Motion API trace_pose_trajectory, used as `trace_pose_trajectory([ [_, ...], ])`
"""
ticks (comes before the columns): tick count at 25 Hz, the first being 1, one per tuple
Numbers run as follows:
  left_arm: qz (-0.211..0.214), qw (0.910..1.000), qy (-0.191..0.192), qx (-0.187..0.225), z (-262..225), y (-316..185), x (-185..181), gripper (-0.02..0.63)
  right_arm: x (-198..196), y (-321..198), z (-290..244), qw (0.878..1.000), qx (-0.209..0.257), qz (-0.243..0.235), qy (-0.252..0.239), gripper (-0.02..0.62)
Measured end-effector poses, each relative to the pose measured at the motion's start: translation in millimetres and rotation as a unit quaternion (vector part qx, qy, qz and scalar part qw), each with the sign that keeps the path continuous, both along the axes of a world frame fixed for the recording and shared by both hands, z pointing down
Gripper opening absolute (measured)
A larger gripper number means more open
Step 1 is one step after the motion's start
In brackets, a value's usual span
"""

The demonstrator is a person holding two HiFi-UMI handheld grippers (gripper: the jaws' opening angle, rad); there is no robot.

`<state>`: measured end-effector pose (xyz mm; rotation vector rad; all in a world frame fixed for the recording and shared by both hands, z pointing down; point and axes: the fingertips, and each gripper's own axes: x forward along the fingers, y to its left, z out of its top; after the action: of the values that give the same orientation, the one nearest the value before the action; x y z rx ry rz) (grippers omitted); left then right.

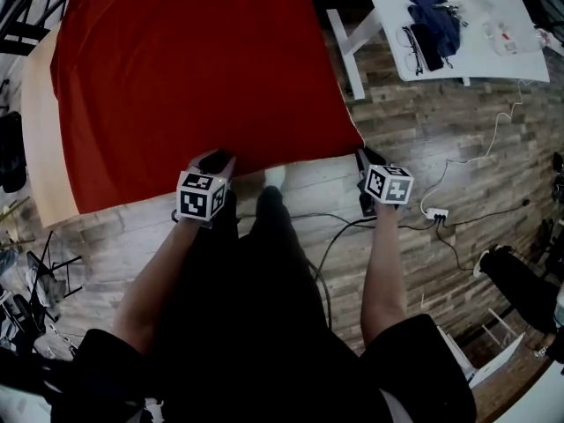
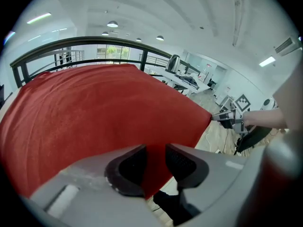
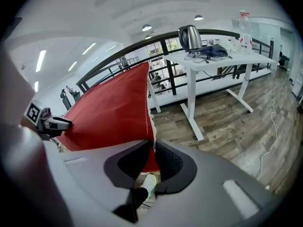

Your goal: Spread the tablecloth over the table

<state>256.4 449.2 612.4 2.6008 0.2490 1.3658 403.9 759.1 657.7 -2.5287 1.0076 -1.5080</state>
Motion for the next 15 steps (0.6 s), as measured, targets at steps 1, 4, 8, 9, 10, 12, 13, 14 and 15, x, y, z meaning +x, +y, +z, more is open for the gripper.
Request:
trace_pose_trajectory([
  [1,-0.004,1.0,0.0,0.003,0,0,0,0.133,1,-2,5,1.0,-0.004,0.002,-0.005,0.079],
  [4,-0.018,0.9998,-0.001,0.013,2,1,-2,0.133,13,6,-9,0.999,0.005,0.044,0.031,0.181],
  [8,-0.052,0.9981,0.025,0.019,-2,-2,-7,0.084,21,-27,-80,0.989,0.059,0.012,0.136,0.009],
  [9,-0.065,0.9971,0.032,0.022,-6,-12,-13,0.038,12,-58,-94,0.986,0.083,-0.031,0.143,0.009],
  [10,-0.079,0.9959,0.038,0.023,-13,-25,-22,0.005,-3,-95,-105,0.981,0.106,-0.076,0.145,0.009],
  [12,-0.107,0.993,0.049,0.018,-27,-56,-47,0.006,-46,-171,-123,0.967,0.141,-0.158,0.144,0.009],
  [13,-0.121,0.991,0.055,0.015,-35,-74,-61,0.006,-71,-209,-131,0.958,0.151,-0.195,0.145,0.009],
  [14,-0.137,0.9884,0.063,0.016,-42,-93,-76,0.006,-96,-245,-137,0.949,0.157,-0.23,0.149,0.009],
  [15,-0.155,0.9851,0.073,0.019,-48,-112,-90,0.006,-118,-280,-141,0.939,0.162,-0.261,0.153,0.009],
])
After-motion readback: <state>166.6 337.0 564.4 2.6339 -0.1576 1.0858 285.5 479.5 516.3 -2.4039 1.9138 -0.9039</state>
